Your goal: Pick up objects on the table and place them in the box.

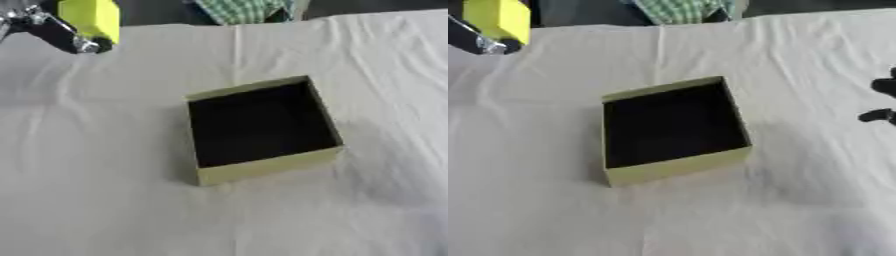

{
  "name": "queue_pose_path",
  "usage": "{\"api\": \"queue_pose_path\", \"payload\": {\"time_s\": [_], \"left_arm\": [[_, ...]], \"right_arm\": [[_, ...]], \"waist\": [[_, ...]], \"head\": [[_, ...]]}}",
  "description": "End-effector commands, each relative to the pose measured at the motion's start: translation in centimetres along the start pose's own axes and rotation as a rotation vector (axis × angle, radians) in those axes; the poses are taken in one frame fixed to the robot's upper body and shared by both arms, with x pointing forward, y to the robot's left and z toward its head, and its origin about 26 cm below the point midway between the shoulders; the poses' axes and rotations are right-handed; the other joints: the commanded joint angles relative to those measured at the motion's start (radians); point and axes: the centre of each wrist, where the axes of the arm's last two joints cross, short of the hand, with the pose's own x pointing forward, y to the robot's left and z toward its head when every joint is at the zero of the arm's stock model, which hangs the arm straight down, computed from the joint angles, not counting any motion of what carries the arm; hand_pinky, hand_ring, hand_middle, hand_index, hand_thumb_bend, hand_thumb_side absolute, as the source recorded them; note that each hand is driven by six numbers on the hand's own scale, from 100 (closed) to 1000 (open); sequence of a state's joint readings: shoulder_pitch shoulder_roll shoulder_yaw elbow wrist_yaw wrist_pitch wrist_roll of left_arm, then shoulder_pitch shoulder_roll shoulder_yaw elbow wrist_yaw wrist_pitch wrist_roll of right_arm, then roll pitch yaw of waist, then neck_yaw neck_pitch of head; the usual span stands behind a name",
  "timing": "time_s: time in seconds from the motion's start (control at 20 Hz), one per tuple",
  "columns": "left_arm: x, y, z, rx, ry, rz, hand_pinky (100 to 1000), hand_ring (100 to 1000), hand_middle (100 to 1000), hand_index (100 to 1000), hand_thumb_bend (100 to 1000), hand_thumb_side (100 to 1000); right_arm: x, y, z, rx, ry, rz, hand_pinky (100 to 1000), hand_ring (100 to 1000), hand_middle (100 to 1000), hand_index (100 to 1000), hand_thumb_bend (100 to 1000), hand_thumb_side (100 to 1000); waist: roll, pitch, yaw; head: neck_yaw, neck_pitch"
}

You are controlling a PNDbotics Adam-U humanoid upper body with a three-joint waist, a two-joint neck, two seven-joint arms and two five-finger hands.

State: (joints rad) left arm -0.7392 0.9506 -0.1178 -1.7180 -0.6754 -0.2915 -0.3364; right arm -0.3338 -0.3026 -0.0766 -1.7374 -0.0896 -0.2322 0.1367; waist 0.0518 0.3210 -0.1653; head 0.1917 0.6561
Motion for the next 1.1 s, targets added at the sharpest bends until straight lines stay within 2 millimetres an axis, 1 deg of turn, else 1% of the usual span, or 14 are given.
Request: {"api": "queue_pose_path", "payload": {"time_s": [0.05,0.15,0.25,0.6,0.85,1.0,1.05,1.1], "left_arm": [[3.8,3.7,-0.1,0.062,-0.174,-0.081,650,528,490,753,489,100],[6.0,4.7,-0.4,0.082,-0.275,-0.093,649,530,492,753,489,100],[7.3,5.1,-1.1,0.093,-0.371,-0.094,650,529,492,753,484,100],[10.4,5.4,-3.5,0.084,-0.551,-0.054,660,525,488,751,463,100],[11.8,5.0,-4.7,0.035,-0.596,-0.026,667,525,488,750,450,100],[11.9,4.8,-5.0,0.021,-0.6,-0.02,667,525,488,750,450,100],[11.9,4.8,-5.0,0.02,-0.599,-0.018,674,522,485,748,434,100],[12.0,4.4,-5.4,0.014,-0.594,-0.004,674,522,485,749,435,100]], "right_arm": [[0.5,-0.4,-0.5,0.01,-0.022,0.017,574,861,733,868,100,757],[0.5,-0.4,-0.5,0.012,-0.022,0.016,574,861,733,868,100,757],[0.5,-0.4,-0.5,0.014,-0.023,0.015,574,861,733,868,100,756],[0.5,-0.3,-0.4,0.013,-0.021,0.014,575,862,733,868,100,755],[0.4,-0.3,-0.3,0.011,-0.017,0.013,575,862,734,868,100,757],[0.4,-0.3,-0.3,0.01,-0.016,0.013,575,862,734,868,100,757],[0.4,-0.3,-0.3,0.01,-0.016,0.013,575,862,734,868,100,758],[0.3,-0.2,-0.3,0.011,-0.016,0.01,575,862,734,868,100,759]], "waist": [[-0.003,-0.019,0.001],[-0.003,-0.019,0.0],[-0.004,-0.02,-0.001],[-0.008,-0.021,-0.002],[-0.009,-0.02,-0.004],[-0.009,-0.019,-0.004],[-0.009,-0.019,-0.005],[-0.01,-0.017,-0.01]], "head": [[0.0,-0.011],[0.002,-0.011],[0.004,-0.011],[0.001,-0.012],[0.003,-0.012],[0.003,-0.011],[0.003,-0.012],[0.007,-0.012]]}}
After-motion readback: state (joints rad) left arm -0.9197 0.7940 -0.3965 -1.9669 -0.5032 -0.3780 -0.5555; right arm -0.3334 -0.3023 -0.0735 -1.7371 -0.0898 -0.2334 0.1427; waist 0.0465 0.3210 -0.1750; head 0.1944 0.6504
